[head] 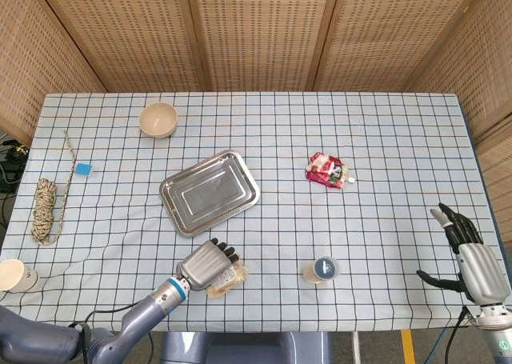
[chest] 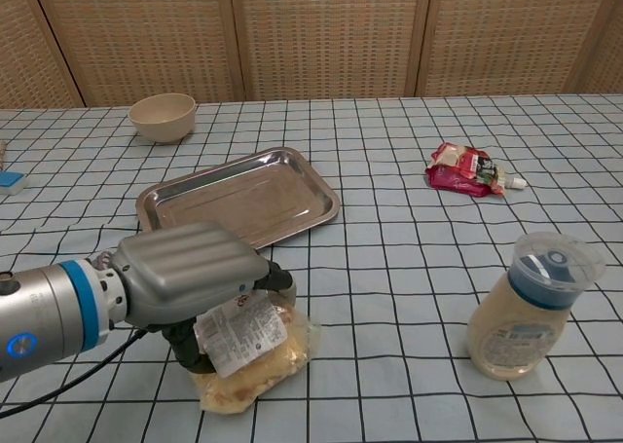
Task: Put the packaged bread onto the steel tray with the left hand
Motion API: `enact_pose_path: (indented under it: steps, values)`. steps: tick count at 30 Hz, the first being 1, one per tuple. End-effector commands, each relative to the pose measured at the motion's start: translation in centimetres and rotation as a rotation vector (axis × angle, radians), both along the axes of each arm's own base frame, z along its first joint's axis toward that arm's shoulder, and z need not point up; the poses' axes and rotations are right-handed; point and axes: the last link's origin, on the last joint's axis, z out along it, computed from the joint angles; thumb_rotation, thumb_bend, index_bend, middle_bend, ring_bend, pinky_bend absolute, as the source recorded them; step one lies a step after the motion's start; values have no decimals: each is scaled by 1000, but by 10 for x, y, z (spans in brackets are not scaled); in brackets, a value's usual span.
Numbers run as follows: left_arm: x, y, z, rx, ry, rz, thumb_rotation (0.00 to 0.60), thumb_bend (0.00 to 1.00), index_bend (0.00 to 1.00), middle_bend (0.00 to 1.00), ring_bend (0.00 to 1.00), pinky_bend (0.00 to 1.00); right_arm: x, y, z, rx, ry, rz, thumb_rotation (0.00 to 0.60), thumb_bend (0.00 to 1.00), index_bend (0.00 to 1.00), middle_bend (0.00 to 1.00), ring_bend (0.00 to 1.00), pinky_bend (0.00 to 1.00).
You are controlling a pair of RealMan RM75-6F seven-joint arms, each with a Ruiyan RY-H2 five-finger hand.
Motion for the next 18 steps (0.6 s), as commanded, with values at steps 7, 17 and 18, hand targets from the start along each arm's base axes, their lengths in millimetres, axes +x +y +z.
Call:
enact_pose_path:
  steps: [7,17,18]
  values:
    - [-13,31,47,147,-67,24,600,414,562,316,315,359,-1,-1,2,-8,-1,-6,600,44,20,0,0,0]
    - [-21,86,81,287,-64,62,600,397,527,286,314,340,-4,-3,-1,-1,4,-23,600,43,20,0,0,0]
    - [-21,93,82,299,-65,66,600,396,523,281,314,338,-5,-3,-1,1,3,-26,600,43,20,0,0,0]
